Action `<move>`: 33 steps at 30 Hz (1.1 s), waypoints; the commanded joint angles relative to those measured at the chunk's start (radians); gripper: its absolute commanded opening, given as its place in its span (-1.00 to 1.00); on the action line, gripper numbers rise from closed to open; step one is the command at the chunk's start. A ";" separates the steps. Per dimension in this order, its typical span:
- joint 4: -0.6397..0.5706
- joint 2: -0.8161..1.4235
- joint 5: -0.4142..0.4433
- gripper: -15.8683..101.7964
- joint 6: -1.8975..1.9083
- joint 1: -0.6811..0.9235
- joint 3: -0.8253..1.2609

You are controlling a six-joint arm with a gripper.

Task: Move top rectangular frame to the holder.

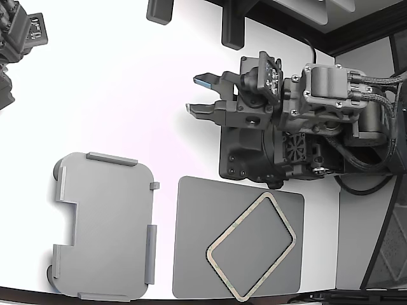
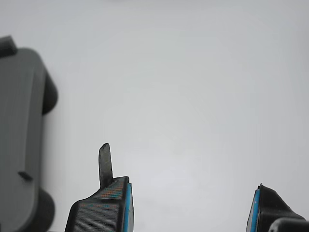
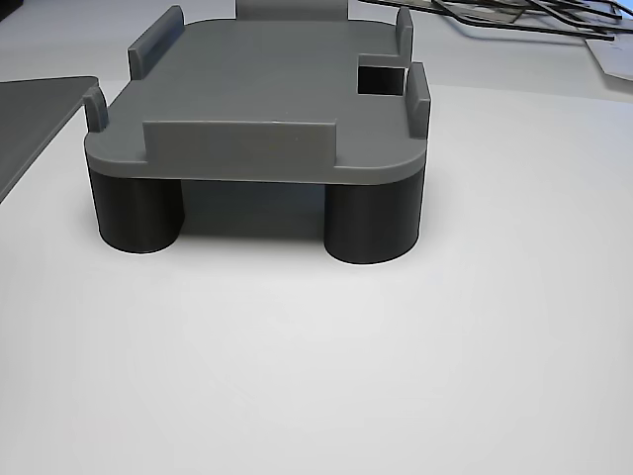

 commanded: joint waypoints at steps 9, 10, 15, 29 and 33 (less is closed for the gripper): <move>-0.259 -0.149 -0.100 0.97 -0.084 -0.002 -0.071; -0.258 -0.149 -0.098 0.97 -0.083 -0.002 -0.074; -0.196 -0.229 -0.067 0.97 -0.074 0.074 -0.169; 0.262 -0.630 0.161 0.97 0.107 0.584 -0.653; 0.347 -0.755 0.209 0.97 0.221 0.723 -0.750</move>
